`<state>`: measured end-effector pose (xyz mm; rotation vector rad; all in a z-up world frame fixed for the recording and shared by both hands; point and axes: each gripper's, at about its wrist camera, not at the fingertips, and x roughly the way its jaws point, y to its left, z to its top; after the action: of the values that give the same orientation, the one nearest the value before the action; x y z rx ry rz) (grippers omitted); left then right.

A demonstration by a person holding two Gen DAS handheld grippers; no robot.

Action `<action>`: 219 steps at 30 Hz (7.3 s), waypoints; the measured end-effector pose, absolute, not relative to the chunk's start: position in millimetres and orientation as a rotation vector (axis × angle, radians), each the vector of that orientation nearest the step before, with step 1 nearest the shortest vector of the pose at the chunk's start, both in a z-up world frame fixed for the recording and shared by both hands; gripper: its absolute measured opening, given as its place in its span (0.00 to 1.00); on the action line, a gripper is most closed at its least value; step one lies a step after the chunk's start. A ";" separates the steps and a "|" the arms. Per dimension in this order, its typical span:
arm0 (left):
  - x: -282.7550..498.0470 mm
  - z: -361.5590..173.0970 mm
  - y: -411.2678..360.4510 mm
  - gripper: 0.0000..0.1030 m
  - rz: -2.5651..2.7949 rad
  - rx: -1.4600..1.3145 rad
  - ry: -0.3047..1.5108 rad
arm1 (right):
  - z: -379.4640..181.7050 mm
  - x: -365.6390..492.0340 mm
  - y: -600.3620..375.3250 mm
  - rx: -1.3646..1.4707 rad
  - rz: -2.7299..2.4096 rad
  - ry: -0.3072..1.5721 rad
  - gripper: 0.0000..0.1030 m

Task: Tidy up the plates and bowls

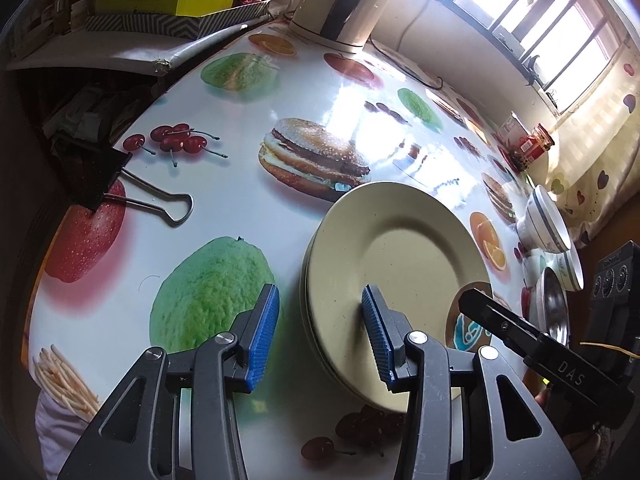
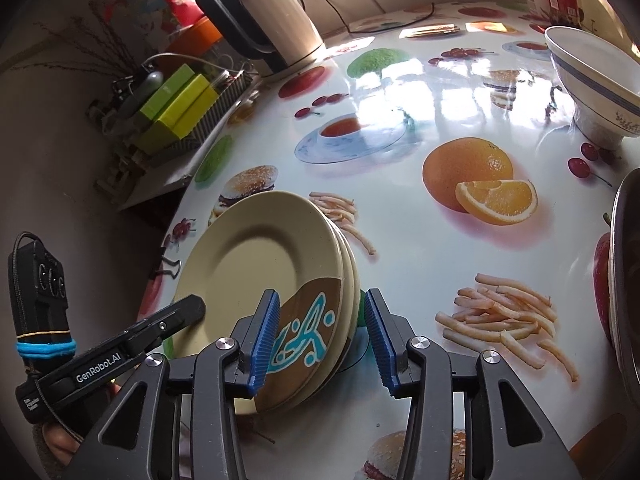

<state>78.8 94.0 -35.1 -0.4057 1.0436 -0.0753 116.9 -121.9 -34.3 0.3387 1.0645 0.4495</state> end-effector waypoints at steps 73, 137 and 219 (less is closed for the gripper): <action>164.2 -17.8 82.2 0.43 -0.069 -0.262 1.025 | -27.1 207.0 -117.5 0.305 0.354 1.005 0.42; 126.1 52.6 -99.1 0.43 -0.279 0.051 0.822 | 50.3 95.3 -271.3 0.265 -0.009 0.755 0.62; 249.1 9.7 -200.8 0.14 -0.502 0.025 0.980 | 7.1 205.2 -335.0 0.216 -0.077 0.882 0.16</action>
<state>249.1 -200.8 9.7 0.0253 0.9800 -0.5018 205.2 -335.0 7.1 0.2156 0.8822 -0.0772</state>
